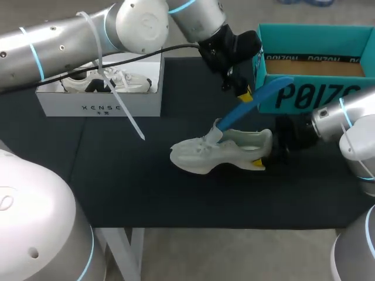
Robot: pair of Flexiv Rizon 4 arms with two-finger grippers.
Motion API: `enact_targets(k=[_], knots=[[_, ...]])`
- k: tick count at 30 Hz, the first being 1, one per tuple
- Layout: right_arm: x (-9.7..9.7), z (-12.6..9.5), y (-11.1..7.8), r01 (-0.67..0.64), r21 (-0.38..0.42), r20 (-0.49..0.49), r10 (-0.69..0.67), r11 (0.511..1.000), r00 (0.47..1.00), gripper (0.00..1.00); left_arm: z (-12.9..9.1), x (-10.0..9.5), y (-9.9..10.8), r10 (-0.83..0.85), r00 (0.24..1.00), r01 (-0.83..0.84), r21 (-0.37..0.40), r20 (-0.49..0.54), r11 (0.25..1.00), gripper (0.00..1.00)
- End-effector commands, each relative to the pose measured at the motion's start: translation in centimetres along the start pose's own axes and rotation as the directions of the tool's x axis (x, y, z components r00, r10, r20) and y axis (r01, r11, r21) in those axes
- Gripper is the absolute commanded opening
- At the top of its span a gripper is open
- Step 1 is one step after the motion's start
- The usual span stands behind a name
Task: Take the shoe out of the shoebox, open the shoe tongue, remove and reinsert the insole, then place the shoe into the shoebox
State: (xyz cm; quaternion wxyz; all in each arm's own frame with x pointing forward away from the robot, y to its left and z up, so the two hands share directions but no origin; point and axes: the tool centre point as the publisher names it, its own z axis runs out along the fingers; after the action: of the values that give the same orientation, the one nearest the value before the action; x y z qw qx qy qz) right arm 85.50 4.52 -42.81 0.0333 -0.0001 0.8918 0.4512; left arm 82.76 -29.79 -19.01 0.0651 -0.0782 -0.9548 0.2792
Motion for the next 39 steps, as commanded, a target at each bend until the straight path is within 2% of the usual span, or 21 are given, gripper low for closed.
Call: enact_targets(k=[1,2,4,5,9,11,16,21,25,32,39], knots=[[0.0,0.3,-0.2,0.001,0.002,0.001,-0.001,1.0,1.0,0.0,-1.1,0.7,0.0,-0.045,0.998,0.049,0.13,-0.036,0.99,0.0],[0.0,0.3,-0.2,0.001,0.002,0.001,-0.001,1.0,1.0,0.0,-2.1,1.5,-0.3,-0.063,0.996,0.077,0.237,-0.066,0.968,0.0],[0.0,0.3,-0.2,0.001,0.002,0.001,-0.001,1.0,1.0,0.0,-3.6,3.1,-0.9,-0.085,0.992,0.112,0.321,-0.097,0.941,0.0],[0.0,0.3,-0.2,0.001,0.002,0.001,-0.001,1.0,1.0,0.0,-4.2,4.1,-1.4,-0.093,0.987,0.138,0.385,-0.132,0.912,0.0],[0.0,0.3,-0.2,0.001,0.002,0.001,-0.001,1.0,1.0,0.0,-5.4,7.8,-3.0,-0.079,0.967,0.195,0.501,-0.244,0.843,0.0],[0.0,0.3,-0.2,0.001,0.002,0.001,-0.001,1.0,1.0,0.0,-5.6,9.3,-3.8,-0.08,0.939,0.262,0.542,-0.335,0.798,0.0],[0.0,0.3,-0.2,0.001,0.002,0.001,-0.001,1.0,1.0,0.0,-7.0,12.1,-5.5,-0.031,0.884,0.343,0.601,-0.467,0.722,0.0],[0.0,0.3,-0.2,0.001,0.002,0.001,-0.001,1.0,1.0,0.0,-8.7,14.6,-6.7,0.025,0.853,0.375,0.646,-0.521,0.664,0.0],[0.0,0.3,-0.2,0.001,0.002,0.001,-0.001,1.0,1.0,0.0,-9.3,16.2,-7.3,0.078,0.82,0.4,0.665,-0.567,0.631,0.0],[0.0,0.3,-0.2,0.001,0.002,0.001,-0.001,1.0,1.0,0.0,-10.5,19.4,-8.0,0.123,0.762,0.438,0.647,-0.635,0.625,0.0],[0.0,0.3,-0.2,0.001,0.002,0.001,-0.001,1.0,1.0,0.0,-12.3,22.2,-6.9,0.107,0.78,0.417,0.64,-0.616,0.646,0.0]])
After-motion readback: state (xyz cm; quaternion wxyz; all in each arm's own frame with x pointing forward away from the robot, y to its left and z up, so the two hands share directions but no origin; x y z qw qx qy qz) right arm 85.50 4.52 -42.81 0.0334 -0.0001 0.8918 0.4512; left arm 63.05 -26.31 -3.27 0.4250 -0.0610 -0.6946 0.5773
